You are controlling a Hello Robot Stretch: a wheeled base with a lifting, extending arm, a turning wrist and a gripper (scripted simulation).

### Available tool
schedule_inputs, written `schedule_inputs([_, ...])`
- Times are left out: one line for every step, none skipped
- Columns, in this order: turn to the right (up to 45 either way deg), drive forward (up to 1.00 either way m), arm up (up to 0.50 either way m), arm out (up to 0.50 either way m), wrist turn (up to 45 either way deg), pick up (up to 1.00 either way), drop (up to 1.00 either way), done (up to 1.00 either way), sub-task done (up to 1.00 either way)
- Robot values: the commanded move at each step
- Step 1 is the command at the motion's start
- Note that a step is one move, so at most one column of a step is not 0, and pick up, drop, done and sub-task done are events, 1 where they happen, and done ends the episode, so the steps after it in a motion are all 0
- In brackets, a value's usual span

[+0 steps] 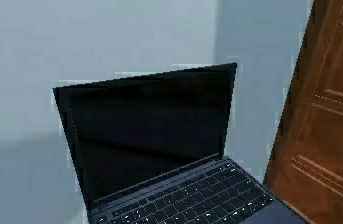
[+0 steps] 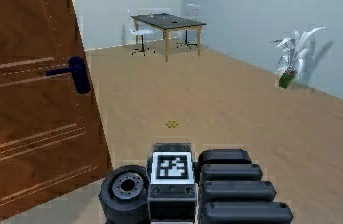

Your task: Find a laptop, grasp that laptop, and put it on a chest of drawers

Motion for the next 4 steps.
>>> schedule_inputs([-33.0,0.0,0.0,0.0,0.0,0.0,0.0,0.0,0.0])
schedule_inputs([30.0,0.0,0.0,0.0,0.0,0.0,0.0,0.0,0.0])
schedule_inputs([-21.0,0.0,0.0,0.0,0.0,0.0,0.0,0.0,0.0])
schedule_inputs([12.0,0.0,0.0,0.0,0.0,0.0,0.0,0.0,0.0])
